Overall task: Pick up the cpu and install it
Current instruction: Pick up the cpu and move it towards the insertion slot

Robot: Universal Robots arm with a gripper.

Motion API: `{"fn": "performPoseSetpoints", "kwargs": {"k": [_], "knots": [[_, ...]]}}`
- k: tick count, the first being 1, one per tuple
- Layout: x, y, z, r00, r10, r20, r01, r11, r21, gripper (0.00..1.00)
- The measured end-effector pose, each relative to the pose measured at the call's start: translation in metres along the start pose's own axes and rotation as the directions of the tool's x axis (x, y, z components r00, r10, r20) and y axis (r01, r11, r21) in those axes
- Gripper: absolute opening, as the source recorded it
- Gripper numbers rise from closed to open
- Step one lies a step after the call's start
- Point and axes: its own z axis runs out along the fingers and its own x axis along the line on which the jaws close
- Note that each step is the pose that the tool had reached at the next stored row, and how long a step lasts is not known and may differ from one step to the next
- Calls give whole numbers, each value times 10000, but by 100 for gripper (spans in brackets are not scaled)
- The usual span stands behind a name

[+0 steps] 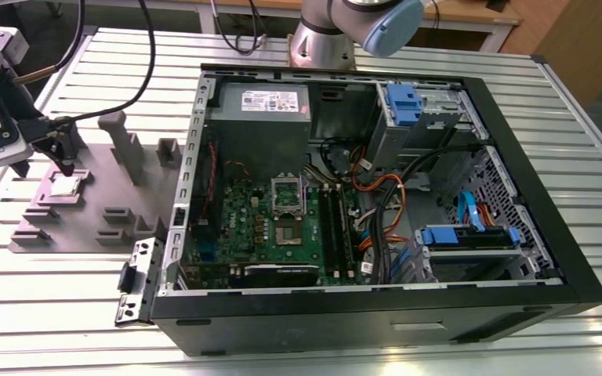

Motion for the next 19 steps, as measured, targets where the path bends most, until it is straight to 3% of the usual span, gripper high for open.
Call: {"fn": "performPoseSetpoints", "kwargs": {"k": [4, 9, 14, 19], "knots": [[-19, -1, 11, 10000, -1, 2, 1, 10000, 1, 65], [-22, -4, 77, 10000, -18, 18, 18, 10000, 3, 65], [-22, -5, 131, 9986, -535, 47, 534, 9986, 18, 65], [-25, 16, 201, 9985, -541, 73, 541, 9985, 7, 65]]}}
